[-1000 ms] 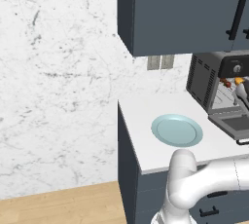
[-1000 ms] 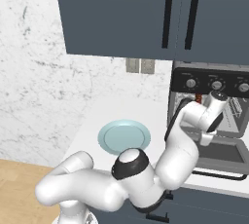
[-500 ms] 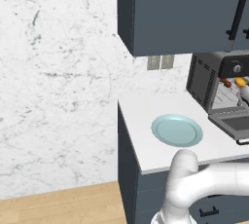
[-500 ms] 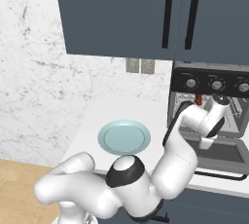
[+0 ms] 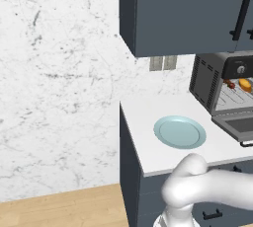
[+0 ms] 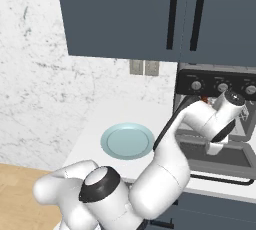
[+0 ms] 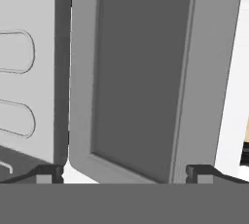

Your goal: Pick up the kebab skewer and baguette bread, and place them inside the toaster oven. Close the toaster oven door and start by setting the timer.

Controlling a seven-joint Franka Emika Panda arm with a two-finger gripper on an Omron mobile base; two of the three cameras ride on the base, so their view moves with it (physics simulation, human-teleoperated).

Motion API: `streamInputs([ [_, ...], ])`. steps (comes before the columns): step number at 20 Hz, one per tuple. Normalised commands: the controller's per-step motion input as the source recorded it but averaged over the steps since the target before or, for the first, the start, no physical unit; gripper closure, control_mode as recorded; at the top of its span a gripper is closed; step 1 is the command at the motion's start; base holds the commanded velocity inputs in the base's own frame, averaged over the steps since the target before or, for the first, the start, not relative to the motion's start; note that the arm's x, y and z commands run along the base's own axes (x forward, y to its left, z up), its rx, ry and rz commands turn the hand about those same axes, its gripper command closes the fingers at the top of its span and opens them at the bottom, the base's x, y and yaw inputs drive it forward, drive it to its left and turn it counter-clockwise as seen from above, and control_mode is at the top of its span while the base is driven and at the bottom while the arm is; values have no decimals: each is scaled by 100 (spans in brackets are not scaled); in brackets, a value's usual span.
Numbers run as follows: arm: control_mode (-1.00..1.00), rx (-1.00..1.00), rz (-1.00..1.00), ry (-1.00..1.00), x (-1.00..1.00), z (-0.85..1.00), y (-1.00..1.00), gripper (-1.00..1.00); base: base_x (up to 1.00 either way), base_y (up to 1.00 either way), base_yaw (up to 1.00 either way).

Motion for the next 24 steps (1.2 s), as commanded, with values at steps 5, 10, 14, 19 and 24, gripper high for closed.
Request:
streamInputs([
  [5,-100,0,36,-25,-63,40,21,-100,0,0,0],
  [10,-100,-4,32,-16,-46,37,7,-100,0,0,0],
  [14,-100,-7,33,-6,-82,1,0,-100,0,0,0],
  [19,-100,-13,49,-5,-46,-8,-1,-100,0,0,0],
  [24,-100,-21,52,-2,-14,-27,0,-100,0,0,0],
])
